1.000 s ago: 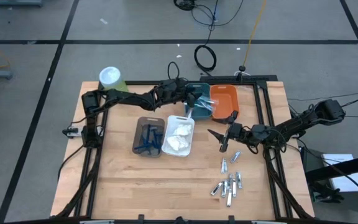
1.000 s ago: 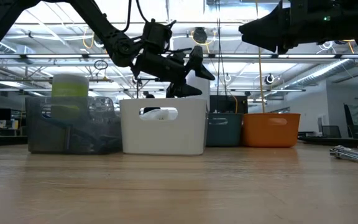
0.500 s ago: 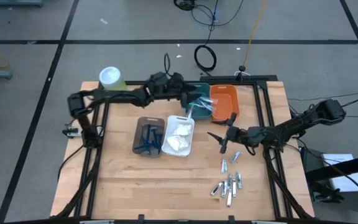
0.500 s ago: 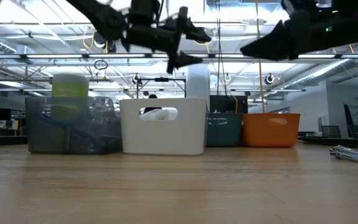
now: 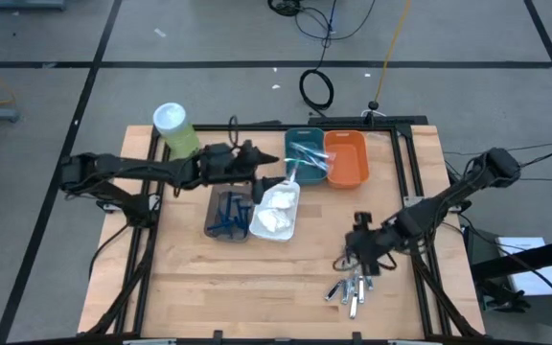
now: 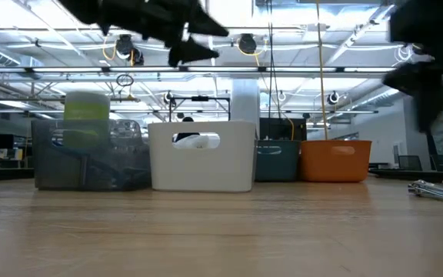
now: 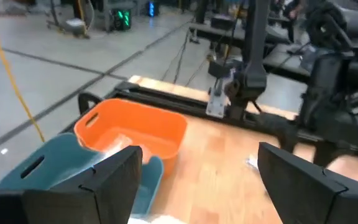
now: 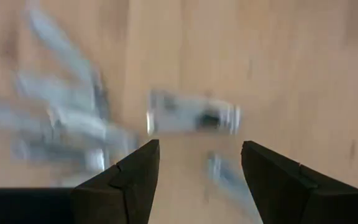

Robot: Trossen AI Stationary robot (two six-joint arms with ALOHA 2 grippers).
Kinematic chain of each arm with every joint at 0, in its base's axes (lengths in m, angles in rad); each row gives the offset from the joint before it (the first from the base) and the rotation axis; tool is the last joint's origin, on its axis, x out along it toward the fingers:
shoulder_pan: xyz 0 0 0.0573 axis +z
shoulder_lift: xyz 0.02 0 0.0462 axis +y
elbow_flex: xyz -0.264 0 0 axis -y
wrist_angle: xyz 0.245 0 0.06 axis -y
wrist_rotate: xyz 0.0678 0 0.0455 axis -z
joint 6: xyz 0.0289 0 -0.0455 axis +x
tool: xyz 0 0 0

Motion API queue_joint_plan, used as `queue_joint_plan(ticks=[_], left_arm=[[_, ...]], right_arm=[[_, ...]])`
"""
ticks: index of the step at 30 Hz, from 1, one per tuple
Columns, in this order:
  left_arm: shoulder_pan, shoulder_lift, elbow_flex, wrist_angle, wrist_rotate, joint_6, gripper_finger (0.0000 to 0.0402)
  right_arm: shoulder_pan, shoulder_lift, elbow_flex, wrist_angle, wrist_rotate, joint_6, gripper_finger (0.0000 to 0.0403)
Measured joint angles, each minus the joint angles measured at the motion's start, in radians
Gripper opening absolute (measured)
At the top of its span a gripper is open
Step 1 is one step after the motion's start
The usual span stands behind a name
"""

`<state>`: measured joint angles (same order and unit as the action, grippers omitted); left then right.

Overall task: Pick & Place Travel size toiletries
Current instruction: Put the silver nail cutter into the orange bin

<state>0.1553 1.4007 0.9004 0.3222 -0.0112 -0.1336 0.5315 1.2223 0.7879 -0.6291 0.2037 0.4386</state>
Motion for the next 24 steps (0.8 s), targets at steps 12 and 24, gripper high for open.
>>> queue_joint_plan(ticks=[12,24], left_arm=[[0.002,-0.024,-0.148,0.143,-0.042,-0.109,0.0322],[-0.004,-0.023,-0.144,0.154,-0.035,-0.111,0.0310]], right_arm=[[0.027,0.072,-0.084,-0.070,-0.064,-0.013,0.0215],[-0.027,0.102,-0.194,0.091,-0.128,-0.078,0.0214]])
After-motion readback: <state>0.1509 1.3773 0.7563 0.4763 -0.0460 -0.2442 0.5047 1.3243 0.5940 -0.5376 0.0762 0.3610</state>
